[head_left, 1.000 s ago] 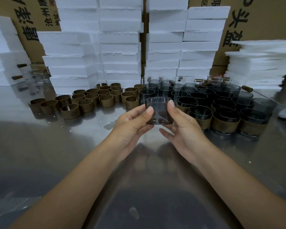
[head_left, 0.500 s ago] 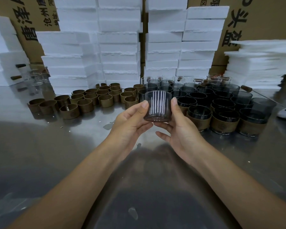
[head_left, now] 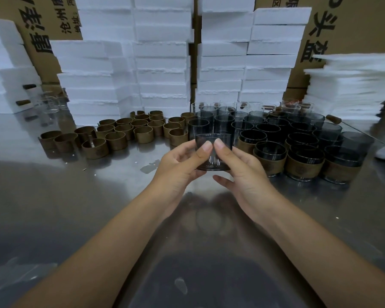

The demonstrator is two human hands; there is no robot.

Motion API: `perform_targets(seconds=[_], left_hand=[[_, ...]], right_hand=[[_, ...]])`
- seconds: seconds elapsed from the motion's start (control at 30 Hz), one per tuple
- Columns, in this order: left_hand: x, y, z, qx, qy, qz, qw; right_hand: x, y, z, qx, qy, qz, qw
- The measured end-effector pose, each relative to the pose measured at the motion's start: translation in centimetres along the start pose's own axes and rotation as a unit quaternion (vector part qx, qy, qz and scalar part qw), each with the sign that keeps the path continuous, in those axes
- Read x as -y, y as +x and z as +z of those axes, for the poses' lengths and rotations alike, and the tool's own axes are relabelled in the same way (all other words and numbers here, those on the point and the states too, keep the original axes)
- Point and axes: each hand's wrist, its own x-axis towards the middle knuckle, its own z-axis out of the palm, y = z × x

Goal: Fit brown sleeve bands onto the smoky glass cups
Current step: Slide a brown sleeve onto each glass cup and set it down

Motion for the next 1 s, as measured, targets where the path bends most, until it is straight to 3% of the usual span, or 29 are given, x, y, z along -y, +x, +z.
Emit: perform_targets(seconds=[0.37,0.73,1.0], left_hand=[[-0.1,0.2,-0.4,0.038,-0.073,-0.016,0.996],[-0.2,-0.2,0.1,-0.005,0.065,0.026,0.998],[-0.4,-0.2,-0.3,0.048,0.025,0.007,0.999]], right_hand=[[0.1,0.7,-0.9,0.017,0.065,0.054,0.996],[0.1,0.2,-0.1,-0.075,0.016,-0.019,0.997],[0.1,0.3,-0.4,0.009,0.014,0.005,1.0]])
